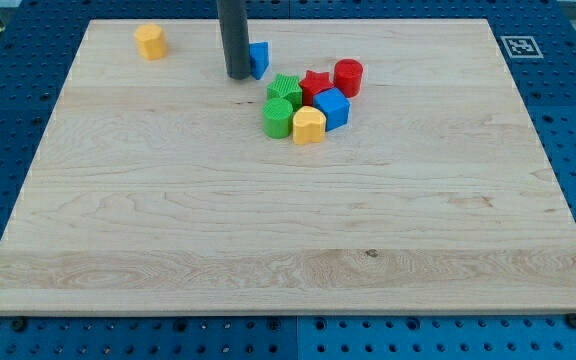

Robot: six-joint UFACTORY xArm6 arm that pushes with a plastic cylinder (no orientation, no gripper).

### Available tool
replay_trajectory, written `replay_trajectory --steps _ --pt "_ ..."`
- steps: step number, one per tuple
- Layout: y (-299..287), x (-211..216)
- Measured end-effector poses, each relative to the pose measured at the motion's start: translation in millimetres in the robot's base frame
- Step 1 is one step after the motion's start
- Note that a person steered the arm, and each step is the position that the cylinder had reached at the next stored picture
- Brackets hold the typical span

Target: Place the blue triangle in the top center

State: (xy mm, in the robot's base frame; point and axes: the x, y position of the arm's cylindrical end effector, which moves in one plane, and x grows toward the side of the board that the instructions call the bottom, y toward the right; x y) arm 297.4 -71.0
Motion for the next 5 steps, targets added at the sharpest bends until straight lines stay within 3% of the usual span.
replay_trajectory --steps 2,4,5 --pt "7.1 -18.2" --pt "17.0 15.2" --pt "17.2 -25.3"
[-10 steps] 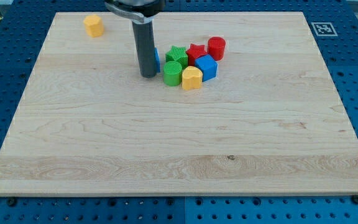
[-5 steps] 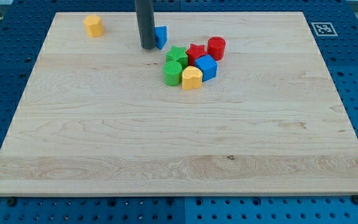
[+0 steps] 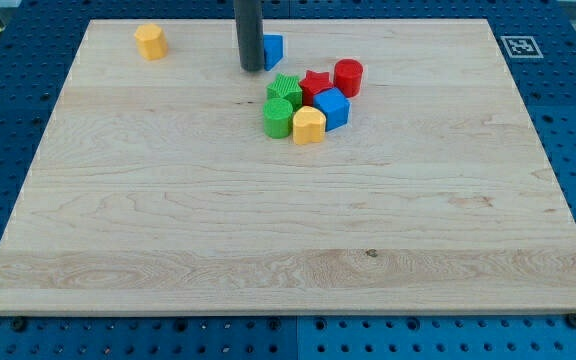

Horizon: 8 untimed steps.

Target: Place the blue triangle in the top center

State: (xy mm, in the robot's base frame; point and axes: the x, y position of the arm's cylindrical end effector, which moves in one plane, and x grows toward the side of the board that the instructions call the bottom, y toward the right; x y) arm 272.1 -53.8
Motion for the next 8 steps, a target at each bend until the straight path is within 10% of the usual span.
replay_trajectory --steps 5,8 --pt "113.0 38.2" --pt "76.3 9.6"
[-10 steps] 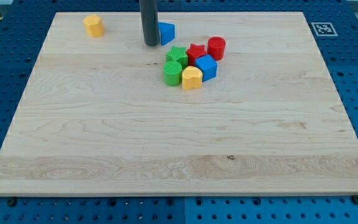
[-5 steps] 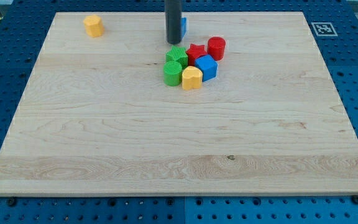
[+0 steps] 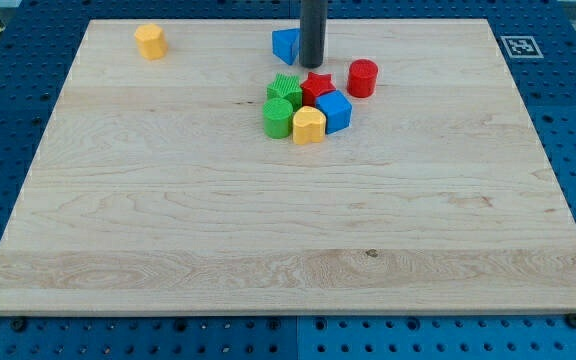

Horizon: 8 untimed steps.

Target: Place the blue triangle in the top center

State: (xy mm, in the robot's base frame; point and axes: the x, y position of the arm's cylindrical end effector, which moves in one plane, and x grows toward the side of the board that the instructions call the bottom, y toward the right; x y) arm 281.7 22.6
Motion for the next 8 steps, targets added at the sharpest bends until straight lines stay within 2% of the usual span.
replay_trajectory --steps 3,5,6,7,8 --pt "-51.4 -28.0" --pt "-85.4 -12.0" --pt "-115.3 -19.0" --pt "-118.6 -25.3" --pt "-118.6 -61.9"
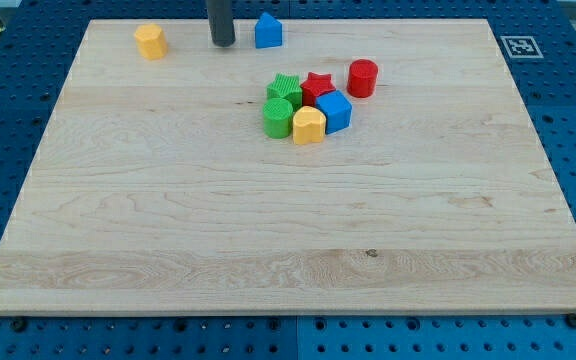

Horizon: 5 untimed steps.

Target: Place the blue triangle in the top center

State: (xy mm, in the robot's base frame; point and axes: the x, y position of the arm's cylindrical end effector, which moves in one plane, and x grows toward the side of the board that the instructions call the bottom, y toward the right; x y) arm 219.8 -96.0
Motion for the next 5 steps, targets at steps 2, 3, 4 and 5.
replay_trajectory --steps 2,3,4,5 --pt "22.0 -8.7" --pt "34.3 -8.6" --pt "39.0 -8.6" --pt "41.5 -2.0"
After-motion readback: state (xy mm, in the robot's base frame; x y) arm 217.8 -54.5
